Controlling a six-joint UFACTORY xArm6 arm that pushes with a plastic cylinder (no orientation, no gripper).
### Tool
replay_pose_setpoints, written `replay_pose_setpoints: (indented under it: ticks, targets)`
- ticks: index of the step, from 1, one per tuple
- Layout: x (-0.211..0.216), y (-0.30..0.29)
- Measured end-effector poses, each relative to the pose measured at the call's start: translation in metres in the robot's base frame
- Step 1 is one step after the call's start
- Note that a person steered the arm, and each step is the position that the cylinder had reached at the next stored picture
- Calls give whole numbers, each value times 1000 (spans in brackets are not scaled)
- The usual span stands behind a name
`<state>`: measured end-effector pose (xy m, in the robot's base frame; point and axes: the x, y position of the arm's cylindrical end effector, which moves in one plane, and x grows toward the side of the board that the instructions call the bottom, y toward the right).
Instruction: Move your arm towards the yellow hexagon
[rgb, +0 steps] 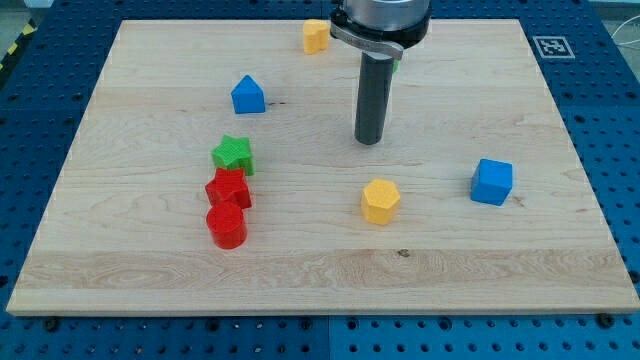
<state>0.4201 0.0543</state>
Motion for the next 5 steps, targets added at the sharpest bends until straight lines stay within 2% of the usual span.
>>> replay_pose_setpoints:
  ticks: [5]
  targets:
    - [9,29]
